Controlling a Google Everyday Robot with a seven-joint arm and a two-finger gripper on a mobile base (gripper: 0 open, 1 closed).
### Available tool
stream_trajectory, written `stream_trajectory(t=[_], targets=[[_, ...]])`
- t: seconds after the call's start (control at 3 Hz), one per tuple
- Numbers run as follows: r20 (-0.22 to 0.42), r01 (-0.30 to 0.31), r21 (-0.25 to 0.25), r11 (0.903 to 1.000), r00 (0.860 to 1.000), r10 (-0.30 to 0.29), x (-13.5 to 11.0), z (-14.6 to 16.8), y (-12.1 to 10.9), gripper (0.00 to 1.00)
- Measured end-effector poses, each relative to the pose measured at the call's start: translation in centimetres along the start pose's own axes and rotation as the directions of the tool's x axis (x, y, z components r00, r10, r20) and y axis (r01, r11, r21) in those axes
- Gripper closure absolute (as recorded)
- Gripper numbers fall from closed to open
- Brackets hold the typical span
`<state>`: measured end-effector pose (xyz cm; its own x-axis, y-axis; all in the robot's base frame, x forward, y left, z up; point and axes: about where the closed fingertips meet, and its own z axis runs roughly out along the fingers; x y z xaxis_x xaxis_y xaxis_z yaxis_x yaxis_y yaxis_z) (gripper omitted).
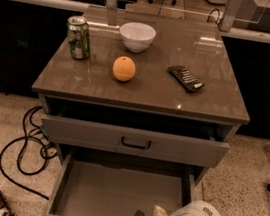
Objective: Close middle drawer
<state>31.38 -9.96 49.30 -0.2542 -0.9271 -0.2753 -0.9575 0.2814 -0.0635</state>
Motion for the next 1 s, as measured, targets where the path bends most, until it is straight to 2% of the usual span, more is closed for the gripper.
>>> stream_trajectory(t=[0.33, 1.0], targets=[[0.015, -0.021, -0.030, 0.9993, 1.000, 0.022, 0.0, 2.4, 0.0, 0.00], [-0.090, 0.045, -0.094, 0.9946, 0.995, -0.053, -0.2, 5.7, 1.7, 0.00]])
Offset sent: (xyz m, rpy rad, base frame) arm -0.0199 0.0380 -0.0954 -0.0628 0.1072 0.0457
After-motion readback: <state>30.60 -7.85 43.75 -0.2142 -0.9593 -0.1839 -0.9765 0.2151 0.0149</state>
